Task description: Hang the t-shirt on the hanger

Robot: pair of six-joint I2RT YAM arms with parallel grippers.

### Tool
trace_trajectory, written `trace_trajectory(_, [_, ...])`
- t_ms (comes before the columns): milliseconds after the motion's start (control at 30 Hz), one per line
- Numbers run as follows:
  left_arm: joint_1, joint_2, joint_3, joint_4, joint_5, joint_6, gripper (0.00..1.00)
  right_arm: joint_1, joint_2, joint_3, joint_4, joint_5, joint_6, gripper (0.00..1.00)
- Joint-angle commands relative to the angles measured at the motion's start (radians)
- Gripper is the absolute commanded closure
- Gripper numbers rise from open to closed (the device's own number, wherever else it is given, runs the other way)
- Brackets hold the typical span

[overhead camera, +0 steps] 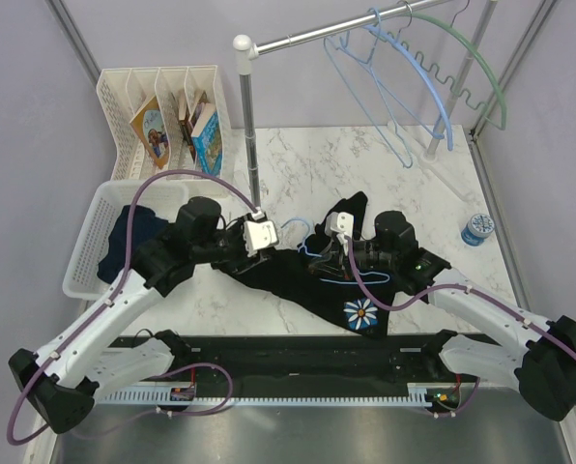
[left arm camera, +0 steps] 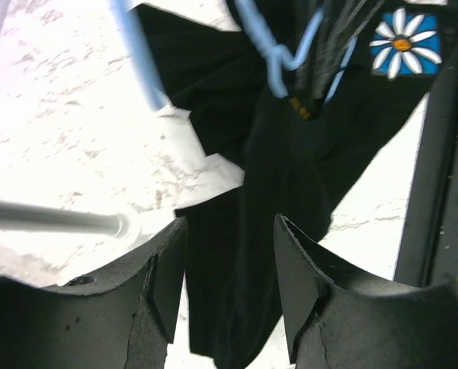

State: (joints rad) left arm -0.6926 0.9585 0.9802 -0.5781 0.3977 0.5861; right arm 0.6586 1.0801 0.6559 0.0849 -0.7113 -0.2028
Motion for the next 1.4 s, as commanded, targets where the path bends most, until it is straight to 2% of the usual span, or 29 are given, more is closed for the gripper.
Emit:
trace_trajectory(0, [0.062, 0.003, 0.031, -0.065, 0.05, 0.087, 0.44, 0.007, -0.005, 0.011, 0.104, -0.06, 0.0, 1.0])
trace_trajectory(267, [0.064, 0.063, 0.014, -0.083, 0.229, 0.13, 0.44, 0.007, 0.003, 0.024, 0.096, -0.073, -0.018, 1.0])
trace_trajectory(367, [0.062, 0.114, 0.015, -0.036, 0.23, 0.104, 0.46, 0.007, 0.004, 0.025, 0.101, -0.091, -0.023, 1.0])
trace_trajectory(700, [0.005, 0.194, 0.045, 0.124, 0.263, 0.009, 0.75, 0.019, 0.033, 0.062, 0.133, -0.108, -0.038, 1.0])
trace_trajectory(867, [-0.016, 0.168, 0.011, 0.205, 0.277, -0.092, 0.82, 0.022, 0.064, 0.09, 0.188, -0.097, -0.011, 1.0])
trace_trajectory(900, [-0.019, 0.158, 0.006, 0.219, 0.264, -0.113, 0.87, 0.022, 0.067, 0.096, 0.191, -0.093, -0.006, 1.0])
trace_trajectory(933, [-0.019, 0.157, 0.003, 0.231, 0.239, -0.164, 0.92, 0.022, 0.069, 0.112, 0.179, -0.055, 0.002, 0.96])
trace_trajectory(967, [-0.016, 0.155, 0.0, 0.238, 0.171, -0.186, 0.97, 0.021, 0.067, 0.129, 0.15, -0.03, 0.006, 0.86])
trace_trajectory(1000, [-0.009, 0.151, -0.005, 0.236, 0.14, -0.202, 0.98, 0.016, 0.064, 0.145, 0.068, 0.002, 0.005, 0.69])
trace_trajectory(1033, [0.023, 0.14, -0.008, 0.236, 0.116, -0.248, 0.98, 0.009, 0.051, 0.161, 0.031, 0.027, 0.011, 0.42])
trace_trajectory(1100, [0.056, 0.128, -0.024, 0.224, 0.078, -0.299, 0.98, -0.051, 0.021, 0.156, -0.022, 0.082, 0.092, 0.22])
trace_trajectory(1133, [0.074, 0.118, -0.026, 0.216, 0.064, -0.336, 0.98, -0.074, -0.023, 0.142, -0.037, 0.102, 0.117, 0.16])
trace_trajectory(1233, [0.077, 0.092, -0.046, 0.21, 0.04, -0.385, 0.98, -0.164, -0.156, 0.111, -0.114, 0.206, 0.19, 0.14])
trace_trajectory(1300, [0.076, 0.092, -0.048, 0.208, 0.004, -0.429, 0.98, -0.166, -0.266, 0.094, -0.19, 0.344, 0.246, 0.15])
trace_trajectory(1367, [0.077, 0.1, -0.044, 0.202, -0.031, -0.445, 0.98, -0.166, -0.331, 0.068, -0.267, 0.381, 0.267, 0.25])
